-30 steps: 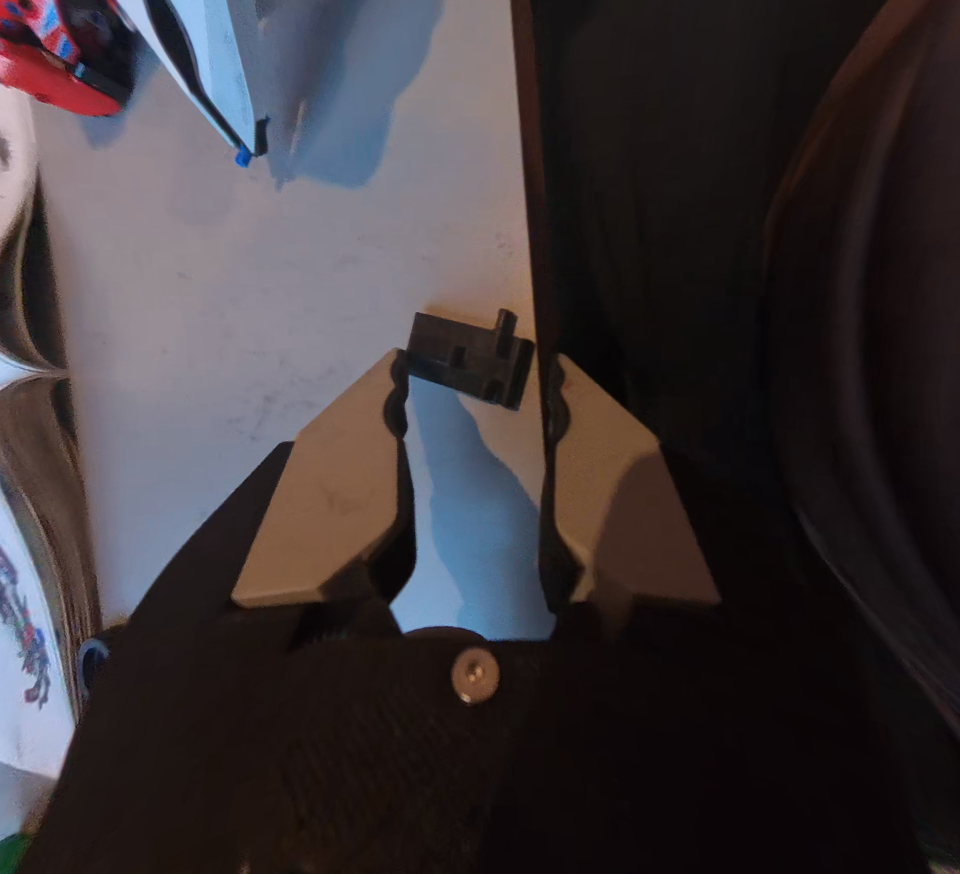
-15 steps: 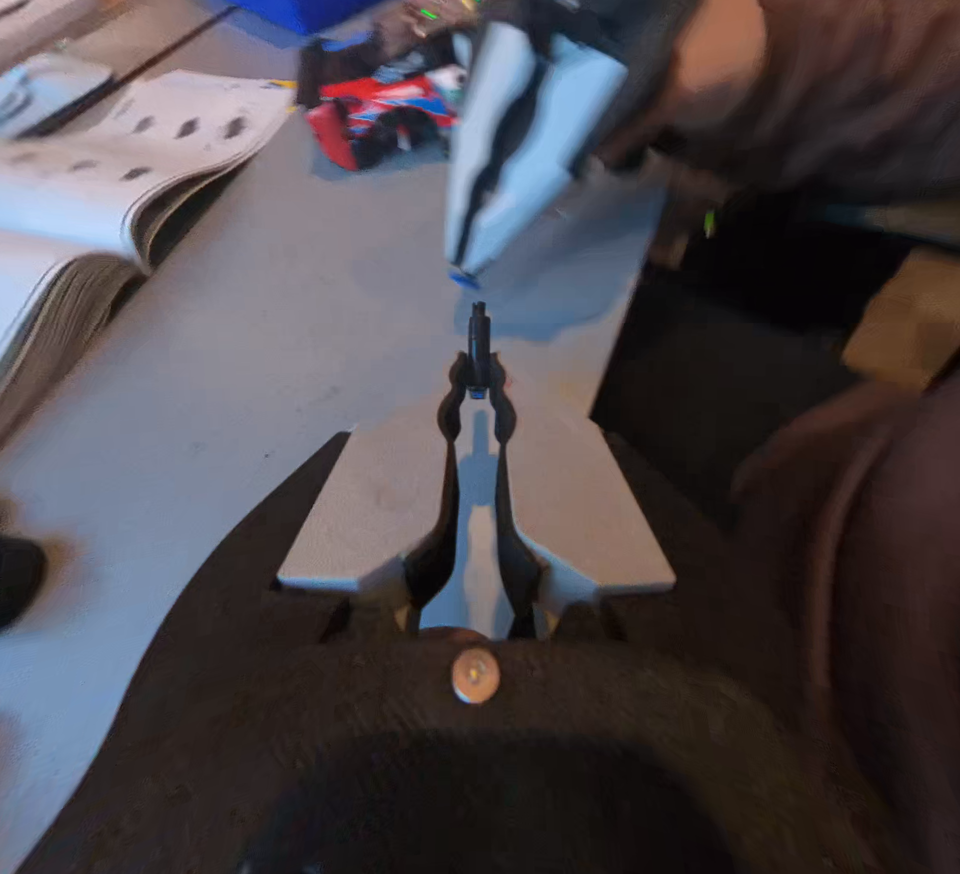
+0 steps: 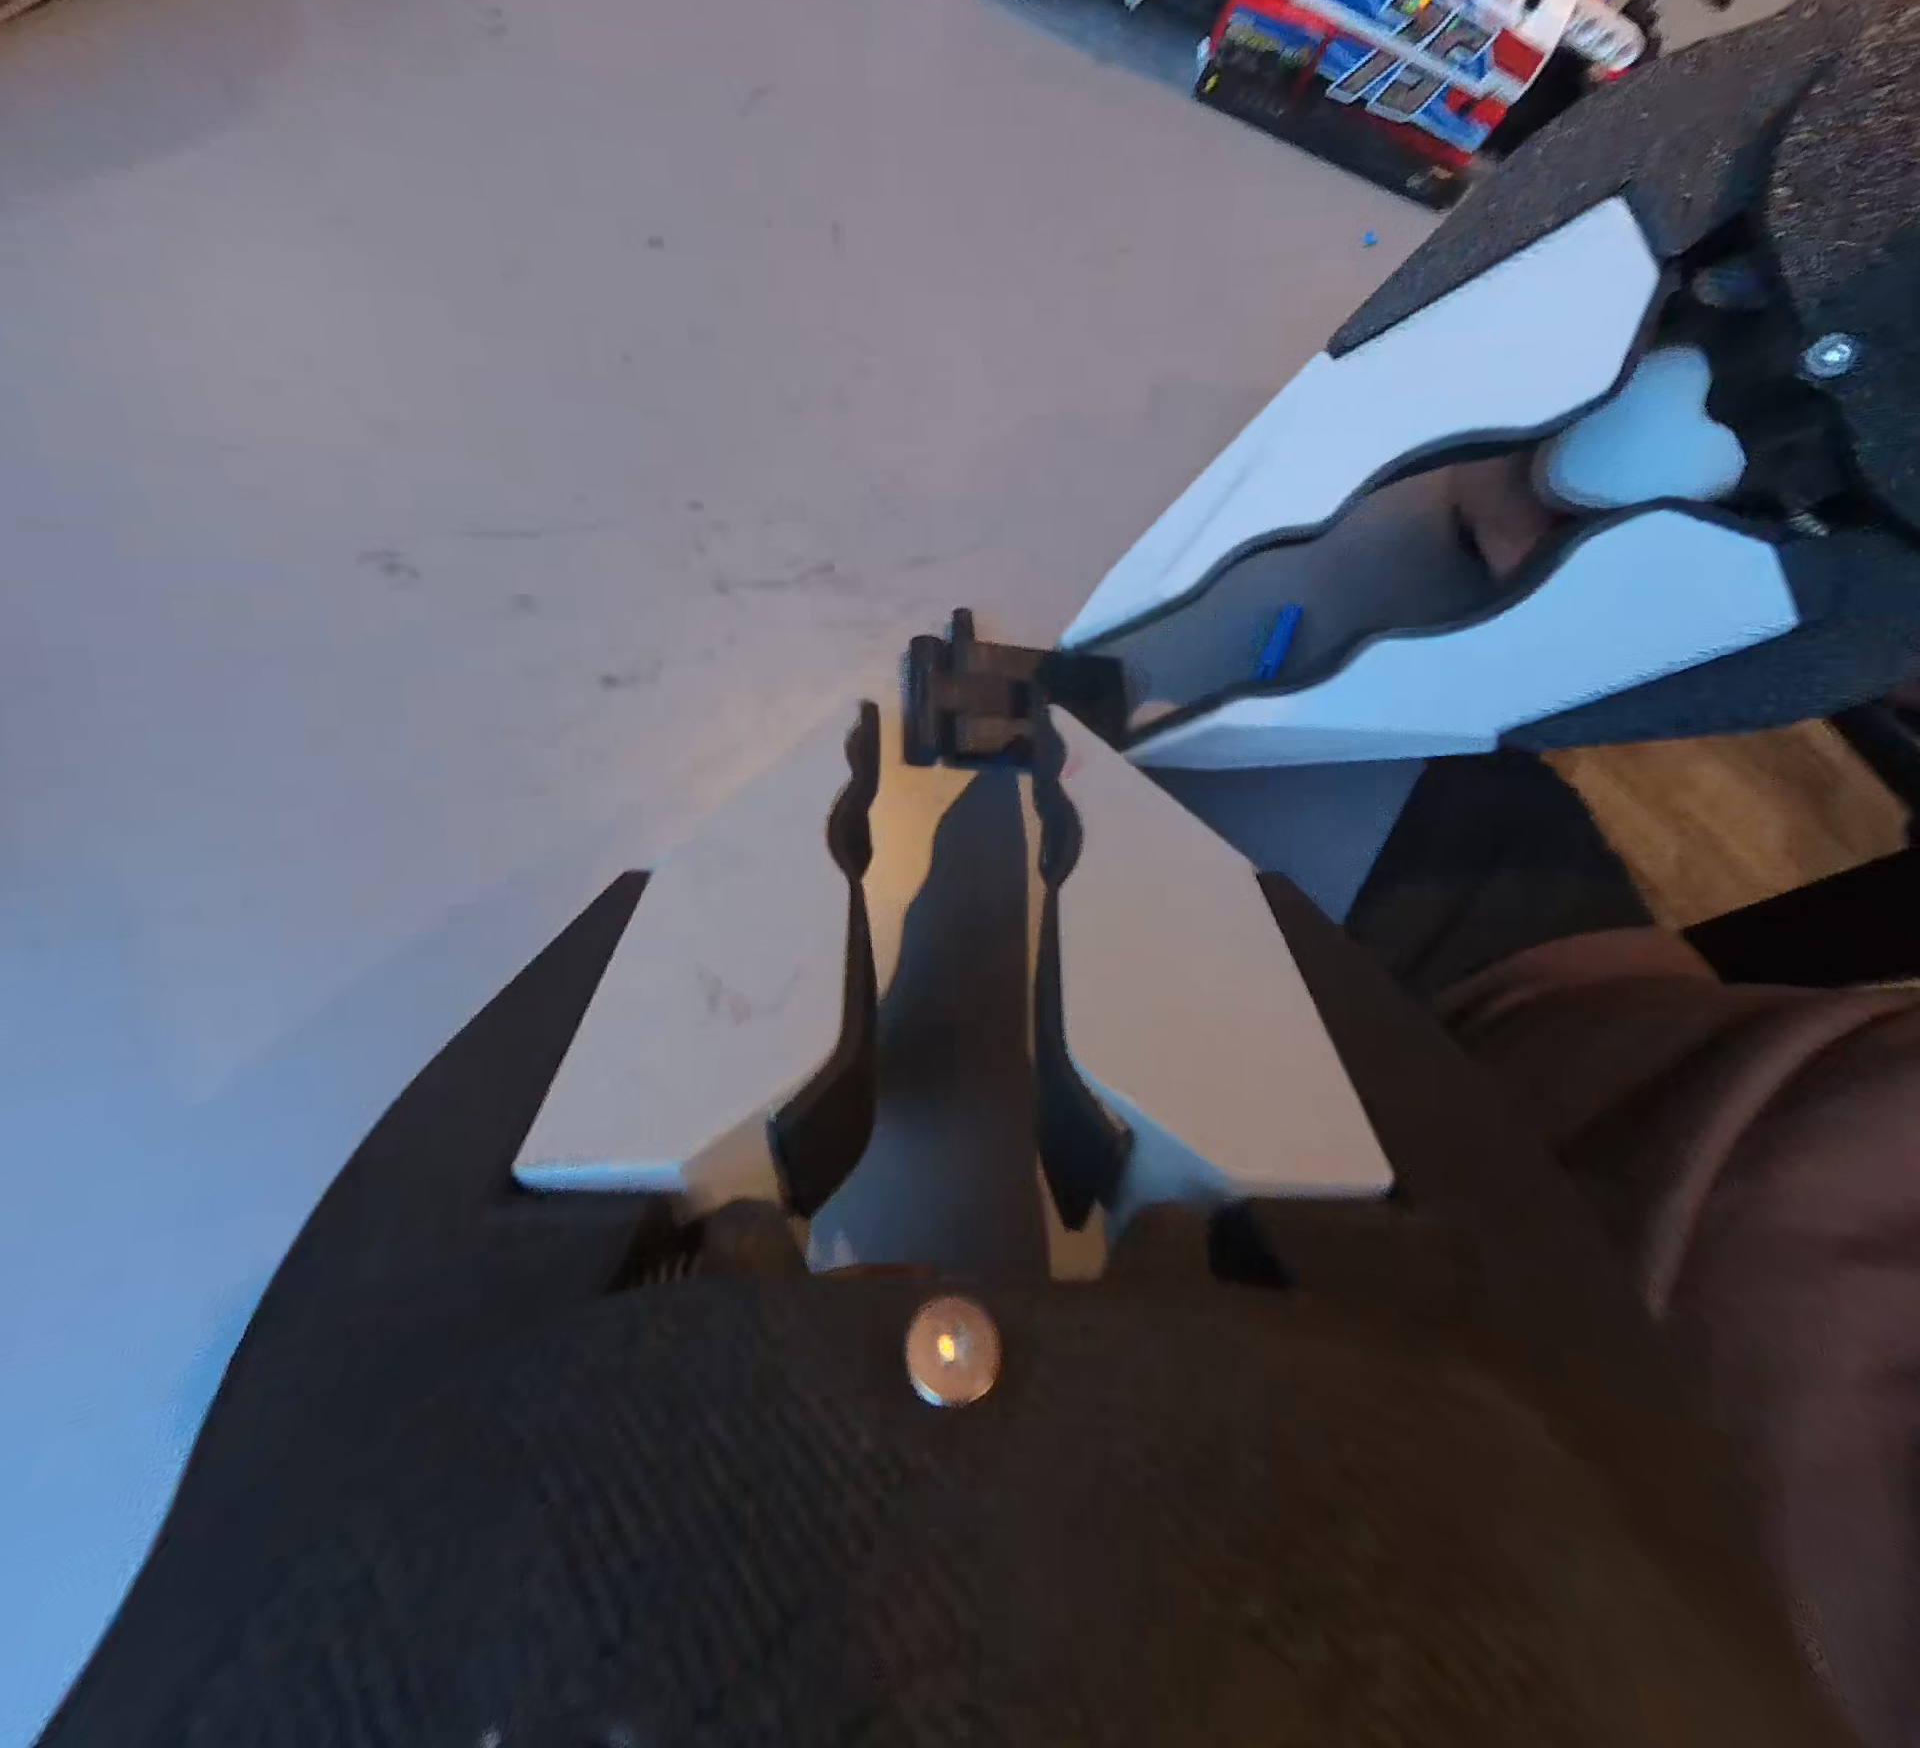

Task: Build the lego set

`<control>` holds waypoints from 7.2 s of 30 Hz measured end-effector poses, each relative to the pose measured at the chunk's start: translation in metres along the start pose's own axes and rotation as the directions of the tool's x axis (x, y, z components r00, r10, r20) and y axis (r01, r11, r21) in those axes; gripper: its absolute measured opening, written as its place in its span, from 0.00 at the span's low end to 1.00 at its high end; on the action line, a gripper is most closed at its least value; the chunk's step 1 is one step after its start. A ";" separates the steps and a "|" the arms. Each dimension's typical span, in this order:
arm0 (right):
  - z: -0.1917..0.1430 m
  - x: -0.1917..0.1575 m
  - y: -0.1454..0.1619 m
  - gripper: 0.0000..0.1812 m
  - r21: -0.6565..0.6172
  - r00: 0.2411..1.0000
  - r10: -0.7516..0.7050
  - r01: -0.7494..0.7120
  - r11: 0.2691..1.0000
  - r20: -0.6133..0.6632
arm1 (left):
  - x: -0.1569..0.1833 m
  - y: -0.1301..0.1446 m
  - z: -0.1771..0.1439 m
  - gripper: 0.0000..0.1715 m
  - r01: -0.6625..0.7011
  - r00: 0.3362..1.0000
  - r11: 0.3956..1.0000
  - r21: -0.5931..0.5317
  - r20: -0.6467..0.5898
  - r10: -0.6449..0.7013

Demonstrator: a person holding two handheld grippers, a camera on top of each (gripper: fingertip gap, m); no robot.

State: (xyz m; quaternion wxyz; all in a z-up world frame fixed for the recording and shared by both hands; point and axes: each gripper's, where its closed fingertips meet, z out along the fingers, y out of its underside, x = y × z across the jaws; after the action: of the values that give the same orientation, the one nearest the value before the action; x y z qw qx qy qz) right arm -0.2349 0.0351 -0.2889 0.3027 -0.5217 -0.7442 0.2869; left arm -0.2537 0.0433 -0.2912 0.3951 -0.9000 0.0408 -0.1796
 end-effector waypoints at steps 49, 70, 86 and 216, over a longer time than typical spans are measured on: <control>-0.044 -0.011 0.045 0.15 0.008 0.941 -0.162 0.167 0.986 0.298 | 0.058 0.030 0.001 0.14 -0.393 0.917 0.889 -0.236 -0.165 0.362; -0.036 -0.010 0.046 0.02 -0.007 0.936 -0.090 0.098 0.995 0.340 | 0.069 0.015 0.027 0.09 -0.606 0.795 0.772 -0.189 -0.127 0.593; -0.034 -0.010 0.044 0.02 -0.008 0.953 -0.168 0.175 0.985 0.251 | 0.065 0.014 0.025 0.01 -0.623 0.772 0.762 -0.179 -0.302 0.560; -0.031 0.041 0.053 0.02 -0.053 0.956 0.166 -0.158 0.986 0.242 | 0.023 -0.020 0.051 0.27 -0.656 0.698 0.755 -0.021 -0.397 0.595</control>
State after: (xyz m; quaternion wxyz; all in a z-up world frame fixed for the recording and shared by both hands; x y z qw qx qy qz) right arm -0.1906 0.0934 -0.3018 0.1754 -0.5463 -0.7353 0.3607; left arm -0.2159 0.0873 -0.3017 0.3436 -0.8107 0.4322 -0.1946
